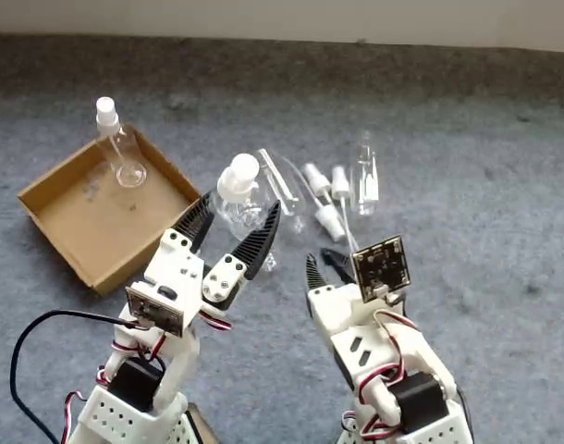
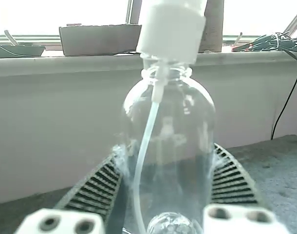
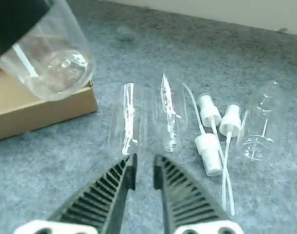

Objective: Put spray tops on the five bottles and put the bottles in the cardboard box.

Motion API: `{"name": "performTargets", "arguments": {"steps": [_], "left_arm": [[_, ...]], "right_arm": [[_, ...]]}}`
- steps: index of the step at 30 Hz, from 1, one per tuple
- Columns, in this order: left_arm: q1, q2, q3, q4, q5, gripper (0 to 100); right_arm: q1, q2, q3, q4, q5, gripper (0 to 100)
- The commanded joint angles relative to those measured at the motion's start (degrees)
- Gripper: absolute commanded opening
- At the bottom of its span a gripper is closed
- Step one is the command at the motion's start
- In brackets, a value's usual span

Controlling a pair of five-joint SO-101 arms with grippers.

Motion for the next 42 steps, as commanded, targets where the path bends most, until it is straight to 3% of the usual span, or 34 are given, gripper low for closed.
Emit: {"name": "performTargets", "arguments": {"steps": [1,8,16,24,30,42], "left_arm": [[-0.57,-0.57,1.19,-1.49,0.62,3],[4.88,-0.57,1.19,-1.67,0.53,3],[11.47,-0.40,1.19,-1.49,0.53,3],[11.12,-0.31,1.19,-1.41,0.53,3],[11.12,-0.31,1.19,-1.41,0.53,3],[11.03,-0.31,1.19,-1.41,0.53,3]], "right_arm": [[-0.75,-0.40,1.63,-6.29,0.70,1.0],[-1.19,-0.40,11.65,-9.63,0.62,0.9],[-10.07,-0.57,14.46,-9.71,0.44,0.9],[-9.89,-4.97,11.82,-9.45,-0.09,0.5],[-9.89,-5.23,8.92,-9.36,-7.82,0.5],[-9.98,-5.23,5.14,-7.60,-7.91,0.5]]}}
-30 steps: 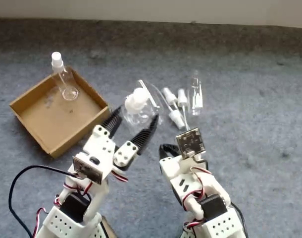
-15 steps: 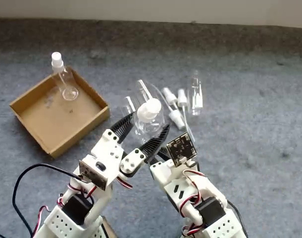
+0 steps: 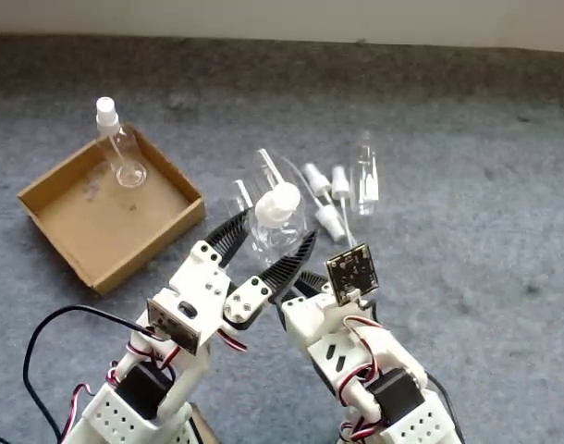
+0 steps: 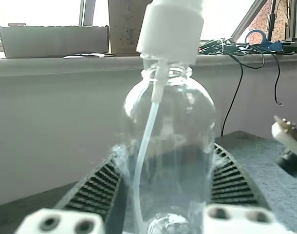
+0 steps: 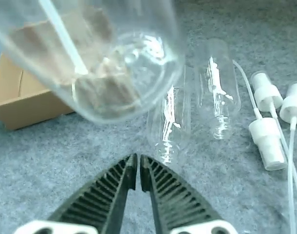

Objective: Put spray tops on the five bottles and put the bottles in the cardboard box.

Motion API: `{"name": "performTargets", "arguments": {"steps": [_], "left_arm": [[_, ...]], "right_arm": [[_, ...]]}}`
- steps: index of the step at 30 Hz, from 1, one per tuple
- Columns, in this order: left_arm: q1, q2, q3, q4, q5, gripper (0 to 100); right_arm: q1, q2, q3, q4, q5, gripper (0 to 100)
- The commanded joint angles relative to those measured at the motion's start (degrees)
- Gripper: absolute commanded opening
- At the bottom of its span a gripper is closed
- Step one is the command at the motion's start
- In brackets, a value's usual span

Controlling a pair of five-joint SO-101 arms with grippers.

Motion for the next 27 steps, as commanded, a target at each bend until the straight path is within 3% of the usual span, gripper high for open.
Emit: {"name": "performTargets", "arguments": {"steps": [1,8,14,21,27], "left_arm": [[0.57,-0.31,1.19,-1.32,0.44,3],[-3.38,-0.40,1.19,-1.41,0.53,3],[-5.49,-0.48,1.19,-1.67,0.53,3],[-5.41,-0.48,1.19,-1.58,0.53,3],[-5.41,-0.48,1.19,-1.41,0.53,3]], "right_arm": [[-0.84,-0.75,-7.16,1.54,-0.79,0.5],[-0.92,-0.75,-10.59,2.07,-0.44,0.5],[-1.27,-0.75,-10.15,-6.73,-0.35,0.5],[-10.95,-0.75,-10.07,-7.34,-0.35,0.5],[-11.47,-0.75,-10.15,-7.43,-0.26,0.5]]}}
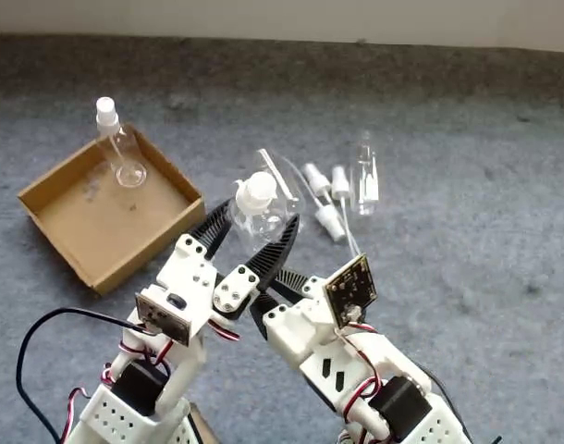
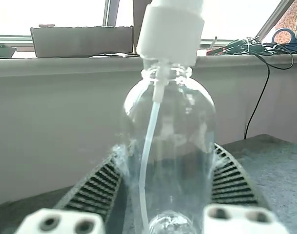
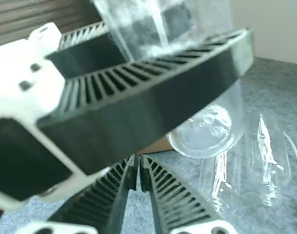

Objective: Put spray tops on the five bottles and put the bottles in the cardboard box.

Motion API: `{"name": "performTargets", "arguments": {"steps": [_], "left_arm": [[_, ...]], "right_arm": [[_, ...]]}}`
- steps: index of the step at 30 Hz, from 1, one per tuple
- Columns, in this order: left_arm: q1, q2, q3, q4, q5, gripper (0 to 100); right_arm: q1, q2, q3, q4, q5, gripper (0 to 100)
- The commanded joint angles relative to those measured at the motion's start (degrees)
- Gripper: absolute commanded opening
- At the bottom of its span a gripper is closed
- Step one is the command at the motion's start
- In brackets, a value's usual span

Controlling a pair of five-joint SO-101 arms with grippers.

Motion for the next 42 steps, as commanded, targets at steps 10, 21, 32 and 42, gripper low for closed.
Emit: {"name": "performTargets", "arguments": {"steps": [10,21,32,42], "left_arm": [[3.65,-0.31,1.19,-1.14,0.44,3],[3.74,-0.40,1.19,4.31,0.44,3],[3.21,-0.48,1.19,4.22,0.09,3],[-3.38,-0.57,1.10,4.04,0.26,3]], "right_arm": [[6.99,-0.57,2.15,-10.59,2.11,0.5],[13.49,-0.57,5.32,-15.87,1.76,0.5],[13.23,-0.57,8.57,-15.78,2.11,0.5],[13.58,-0.57,12.26,-15.69,2.11,0.5]]}}
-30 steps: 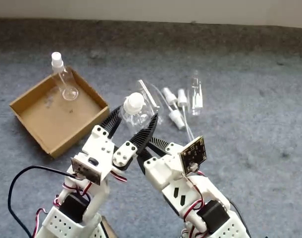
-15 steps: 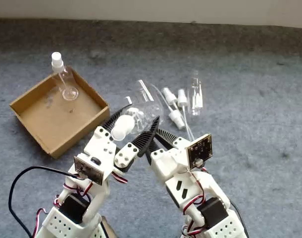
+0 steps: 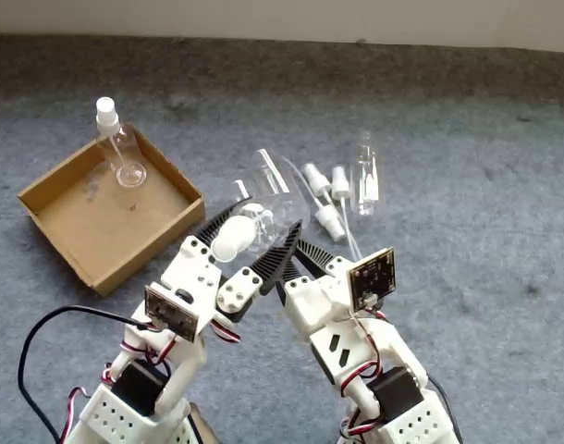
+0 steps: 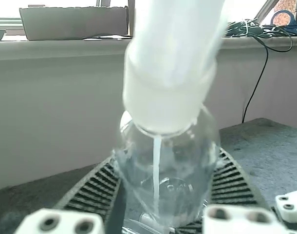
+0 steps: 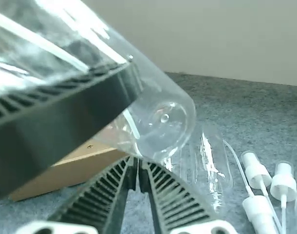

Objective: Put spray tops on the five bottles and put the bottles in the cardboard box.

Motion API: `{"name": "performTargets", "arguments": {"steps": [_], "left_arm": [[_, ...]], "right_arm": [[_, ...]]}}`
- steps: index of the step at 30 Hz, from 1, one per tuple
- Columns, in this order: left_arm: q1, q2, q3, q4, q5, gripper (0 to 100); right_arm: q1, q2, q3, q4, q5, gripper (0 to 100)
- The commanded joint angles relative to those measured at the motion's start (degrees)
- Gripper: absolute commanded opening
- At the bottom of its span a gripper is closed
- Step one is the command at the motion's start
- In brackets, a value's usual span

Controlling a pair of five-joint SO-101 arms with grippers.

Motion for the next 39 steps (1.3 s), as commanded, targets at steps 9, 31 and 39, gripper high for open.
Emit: {"name": "performTargets", "arguments": {"steps": [9,31,39], "left_arm": [[-14.64,-0.48,0.22,0.26,0.35,3],[-39.43,-0.13,-20.09,28.92,-5.19,3],[-42.68,5.49,-25.19,28.92,-6.95,3]], "right_arm": [[0.84,-0.66,4.00,2.33,0.53,0.5],[0.84,-0.66,6.46,2.59,0.53,0.5],[0.84,-0.66,6.46,4.18,0.53,0.5]]}}
